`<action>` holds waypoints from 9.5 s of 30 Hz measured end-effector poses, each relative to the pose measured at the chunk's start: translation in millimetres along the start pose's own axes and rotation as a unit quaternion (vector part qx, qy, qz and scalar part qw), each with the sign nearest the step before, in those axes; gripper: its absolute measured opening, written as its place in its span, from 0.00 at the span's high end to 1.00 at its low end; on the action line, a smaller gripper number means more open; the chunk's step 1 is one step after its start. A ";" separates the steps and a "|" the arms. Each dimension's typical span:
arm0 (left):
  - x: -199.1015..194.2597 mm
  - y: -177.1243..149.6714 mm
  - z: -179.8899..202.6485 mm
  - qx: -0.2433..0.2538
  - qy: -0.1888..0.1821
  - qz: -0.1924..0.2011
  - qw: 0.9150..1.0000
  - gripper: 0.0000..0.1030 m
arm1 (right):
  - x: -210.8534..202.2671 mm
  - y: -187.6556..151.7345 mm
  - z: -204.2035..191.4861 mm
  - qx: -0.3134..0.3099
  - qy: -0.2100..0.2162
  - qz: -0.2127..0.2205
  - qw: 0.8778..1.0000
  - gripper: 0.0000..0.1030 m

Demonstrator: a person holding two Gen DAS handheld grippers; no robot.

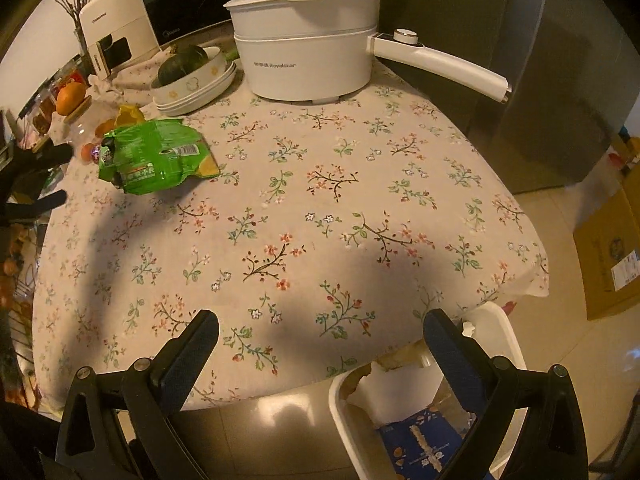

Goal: Collect trash
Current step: 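Move the left tool to the green snack bag and grasp it, then lift the green snack bag with the left tool while the right tool grasps the crumpled white paper, then carry the snack bag and crumpled paper over the white bin with both tools, then open both tools over the white bin to drop the bag and paper, then reach the left tool to the red Drink Milk can and grasp it, then lift the red can with the left tool while the right tool grasps the yellow wrapper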

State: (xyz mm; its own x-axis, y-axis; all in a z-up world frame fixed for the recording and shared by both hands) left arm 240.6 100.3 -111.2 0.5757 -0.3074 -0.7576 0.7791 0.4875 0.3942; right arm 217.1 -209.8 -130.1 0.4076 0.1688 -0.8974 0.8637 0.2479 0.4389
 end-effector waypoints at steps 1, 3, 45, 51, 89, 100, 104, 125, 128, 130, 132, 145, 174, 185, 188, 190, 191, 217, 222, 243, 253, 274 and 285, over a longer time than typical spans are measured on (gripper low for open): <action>3.5 1.3 0.1 -0.003 0.000 0.001 1.000 0.12 | 0.9 0.7 0.2 0.001 0.000 -0.001 1.000 0.00; 12.5 2.6 -0.2 -0.011 -0.001 -0.002 1.000 0.22 | 2.1 0.8 1.3 0.006 0.001 -0.001 1.000 0.00; -118.9 -12.0 -68.0 0.096 0.013 0.083 0.992 0.89 | 43.1 62.5 -133.2 -0.036 0.079 0.020 0.996 0.00; -121.4 -10.0 -79.6 0.134 0.065 0.084 0.985 0.89 | 77.0 94.2 -170.0 -0.032 0.102 0.025 0.994 0.00; -121.4 -2.3 -93.5 0.098 0.018 0.081 0.992 0.89 | 92.0 115.0 -181.9 -0.025 0.136 0.045 0.989 0.71; -114.2 -16.1 -45.0 0.124 -0.031 0.066 0.990 0.89 | 24.4 75.4 -109.1 -0.031 0.109 0.062 0.992 0.71; -110.4 -21.8 -24.9 0.133 -0.050 0.060 0.988 0.89 | 2.9 60.1 -85.5 -0.030 0.099 0.069 0.992 0.71; -74.8 -102.6 110.1 0.257 -0.164 -0.017 0.952 0.89 | -59.9 -23.6 34.5 0.042 0.053 0.052 0.996 0.71; -66.4 -124.5 134.3 0.283 -0.184 -0.037 0.941 0.89 | -62.6 -33.1 53.3 0.057 0.045 0.048 0.996 0.71; -59.4 -139.8 149.1 0.299 -0.192 -0.052 0.933 0.89 | -64.6 -40.8 67.2 0.069 0.040 0.045 0.996 0.71; -51.8 -155.7 163.6 0.315 -0.197 -0.066 0.926 0.89 | -67.0 -48.7 79.4 0.080 0.037 0.043 0.995 0.71; -13.7 -235.2 230.4 0.414 -0.218 -0.116 0.876 0.89 | -77.0 -109.6 156.8 0.144 0.001 0.024 0.989 0.70; 46.4 -249.8 202.3 0.414 -0.109 -0.156 0.890 0.20 | -44.5 -135.5 179.7 0.163 -0.027 -0.040 0.985 0.66; 21.1 -200.8 157.7 0.355 -0.066 -0.121 0.925 0.02 | -44.3 -130.4 175.1 0.164 -0.029 -0.032 0.986 0.32; 15.4 -189.5 142.8 0.338 -0.056 -0.111 0.933 0.01 | -47.2 -125.0 168.8 0.157 -0.032 -0.026 0.987 0.25; 12.3 -182.3 131.0 0.325 -0.047 -0.107 0.939 0.01 | -46.7 -120.8 162.8 0.150 -0.034 -0.025 0.988 0.24; 11.1 -177.8 123.6 0.314 -0.042 -0.105 0.943 0.01 | -45.9 -118.7 159.9 0.147 -0.035 -0.025 0.988 0.24; -47.5 -49.0 -41.3 0.119 0.133 0.018 0.984 0.01 | -42.2 -1.9 -0.2 0.062 0.024 0.039 0.997 0.20; -58.1 -4.4 -69.5 0.101 0.158 0.040 0.981 0.01 | -32.9 9.6 -40.0 0.010 0.053 0.035 0.998 0.20; 29.1 111.6 -114.9 -0.070 0.190 0.053 0.978 0.19 | 16.4 61.5 -71.2 -0.062 0.017 0.042 0.997 0.20; 59.8 122.5 -132.6 -0.153 0.194 0.048 0.968 0.24 | 25.5 56.5 -63.6 -0.061 0.010 0.030 0.998 0.20; 2.2 76.0 -136.9 -0.073 0.117 0.049 0.989 0.42 | 21.0 89.9 -126.2 -0.094 0.027 0.044 0.994 0.20; -100.3 29.4 -135.8 -0.021 0.094 0.107 0.990 0.42 | 54.6 175.2 -245.6 -0.074 0.125 0.058 0.988 0.21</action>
State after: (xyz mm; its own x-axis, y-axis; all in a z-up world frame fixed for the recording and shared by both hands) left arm 172.1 256.5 -94.2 0.6662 -0.0375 -0.7448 0.6315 0.5596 0.5367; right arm 317.8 77.1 -91.2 0.3990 0.4296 -0.8101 0.7549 0.3475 0.5562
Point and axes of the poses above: each gripper's, at about its wrist camera, not at the fingertips, and x roughly the way its jaws point, z to its right, y to its top, the point moved 5 cm from there along x, roughly the way its jaws point, and after that the axes turned 3 degrees about -x, right-handed, at the moved point
